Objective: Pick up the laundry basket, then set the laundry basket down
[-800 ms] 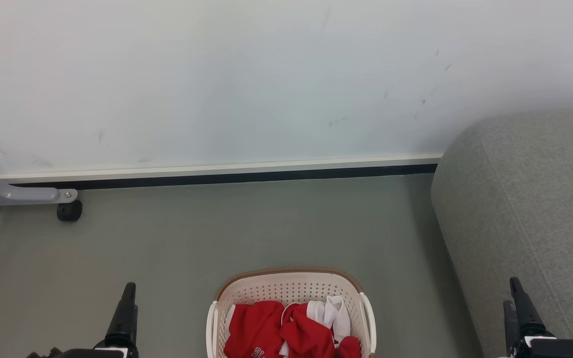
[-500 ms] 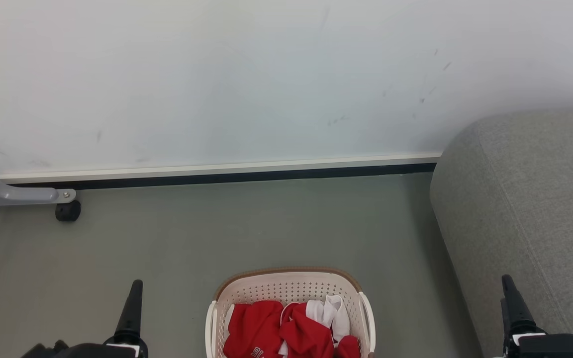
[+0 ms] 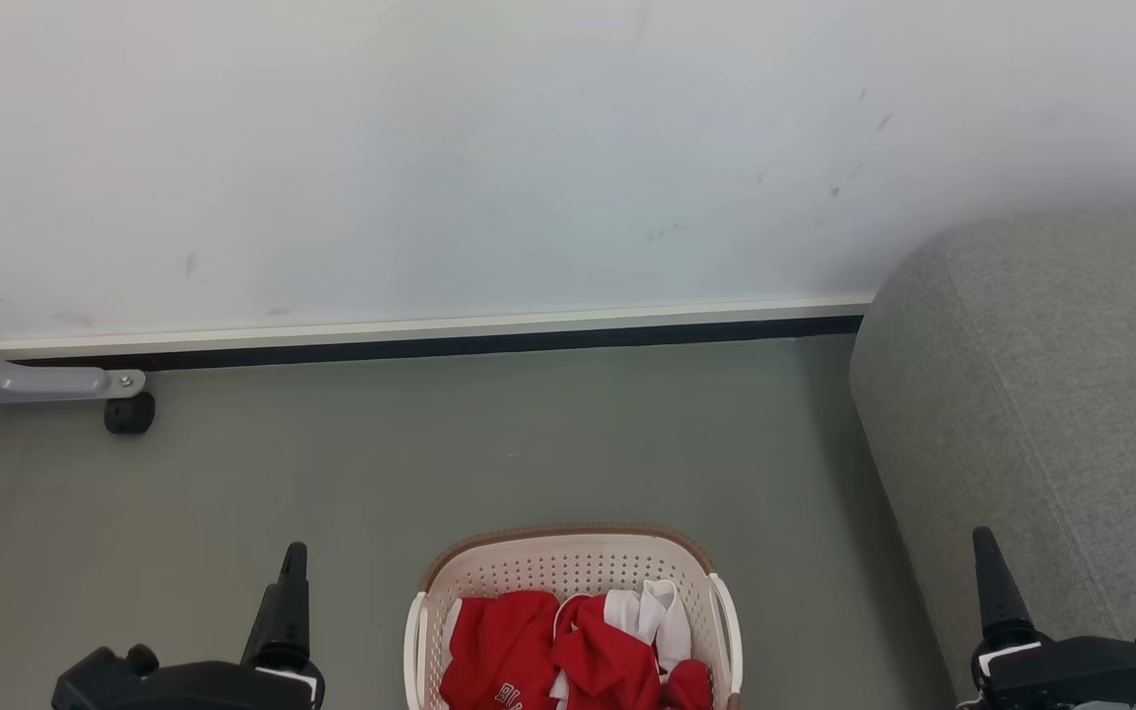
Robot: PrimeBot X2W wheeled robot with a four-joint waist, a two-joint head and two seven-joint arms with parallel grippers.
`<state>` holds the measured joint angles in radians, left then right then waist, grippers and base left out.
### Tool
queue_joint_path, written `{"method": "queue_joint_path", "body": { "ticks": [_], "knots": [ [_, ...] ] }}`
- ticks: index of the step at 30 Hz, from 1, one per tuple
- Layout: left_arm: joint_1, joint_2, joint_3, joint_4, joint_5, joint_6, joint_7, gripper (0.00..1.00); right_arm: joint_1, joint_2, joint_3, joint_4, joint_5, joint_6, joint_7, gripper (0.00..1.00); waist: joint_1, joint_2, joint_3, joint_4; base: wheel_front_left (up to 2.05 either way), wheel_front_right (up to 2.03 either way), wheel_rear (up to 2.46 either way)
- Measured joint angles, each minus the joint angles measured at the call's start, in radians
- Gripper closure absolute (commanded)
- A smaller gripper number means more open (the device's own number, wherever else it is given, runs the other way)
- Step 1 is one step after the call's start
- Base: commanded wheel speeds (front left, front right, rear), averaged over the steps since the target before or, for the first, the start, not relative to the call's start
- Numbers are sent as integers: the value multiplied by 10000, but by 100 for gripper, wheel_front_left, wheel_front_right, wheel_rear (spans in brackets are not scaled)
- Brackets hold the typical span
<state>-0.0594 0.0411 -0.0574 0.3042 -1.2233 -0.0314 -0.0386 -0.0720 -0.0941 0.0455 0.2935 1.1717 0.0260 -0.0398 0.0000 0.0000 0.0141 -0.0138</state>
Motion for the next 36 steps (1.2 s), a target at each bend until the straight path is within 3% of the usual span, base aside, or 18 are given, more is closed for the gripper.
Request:
{"method": "queue_joint_path", "body": {
  "ticks": [36],
  "knots": [
    [-400, 445, -1438, 65, 5779, 1032, -1329, 0, -213, -596, 1346, -249, -5795, -978, -1319, 0, 0, 0, 63, -147, 0, 0, 0]
  ]
}}
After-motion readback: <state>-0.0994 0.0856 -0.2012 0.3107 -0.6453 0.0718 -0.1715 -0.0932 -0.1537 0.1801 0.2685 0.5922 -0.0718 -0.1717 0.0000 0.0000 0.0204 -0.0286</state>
